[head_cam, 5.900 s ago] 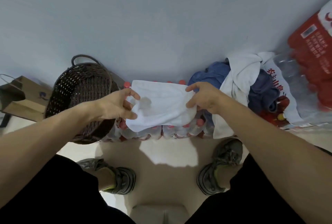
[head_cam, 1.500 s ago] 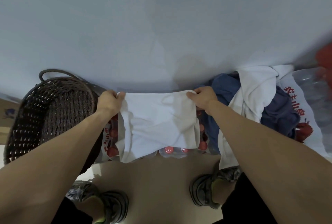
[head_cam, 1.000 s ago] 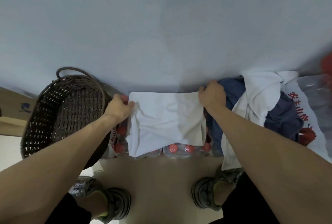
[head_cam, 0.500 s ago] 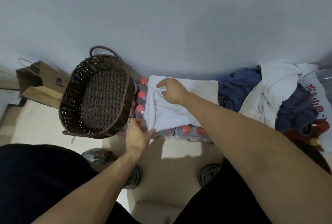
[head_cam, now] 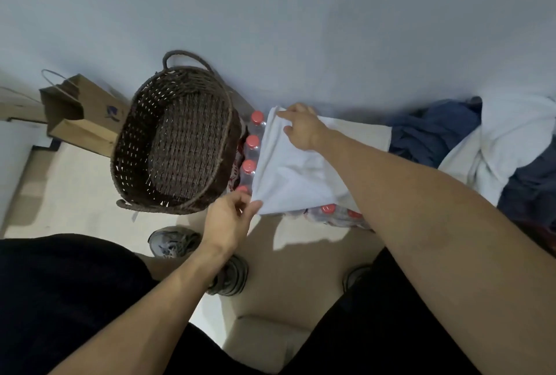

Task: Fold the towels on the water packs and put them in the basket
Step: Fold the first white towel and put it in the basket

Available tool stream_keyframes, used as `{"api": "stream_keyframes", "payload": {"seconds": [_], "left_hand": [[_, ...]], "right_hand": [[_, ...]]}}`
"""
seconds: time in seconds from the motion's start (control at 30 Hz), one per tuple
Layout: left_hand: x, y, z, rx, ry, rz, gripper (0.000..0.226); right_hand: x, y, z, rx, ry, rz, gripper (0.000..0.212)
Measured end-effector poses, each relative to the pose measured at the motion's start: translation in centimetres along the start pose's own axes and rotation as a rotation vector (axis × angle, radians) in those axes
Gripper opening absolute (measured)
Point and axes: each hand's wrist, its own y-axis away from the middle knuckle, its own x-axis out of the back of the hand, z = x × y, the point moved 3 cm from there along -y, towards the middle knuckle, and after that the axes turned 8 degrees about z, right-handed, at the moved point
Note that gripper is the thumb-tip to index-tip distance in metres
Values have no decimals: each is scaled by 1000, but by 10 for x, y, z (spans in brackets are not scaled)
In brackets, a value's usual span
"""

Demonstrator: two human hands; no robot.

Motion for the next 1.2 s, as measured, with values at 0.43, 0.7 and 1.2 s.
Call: {"api": "stream_keyframes", "payload": {"seconds": [0.43, 0.7, 1.2], "left_hand": [[17, 14, 44, -450, 185, 33, 9], [-14, 8, -16, 41, -56, -319, 18], [-16, 5, -42, 641, 505, -214, 36]], "right_hand": [[2, -4, 0, -23, -62, -4, 57], [0, -8, 2, -6, -8, -30, 59], [8, -24, -11, -184, 46, 142, 48]]}}
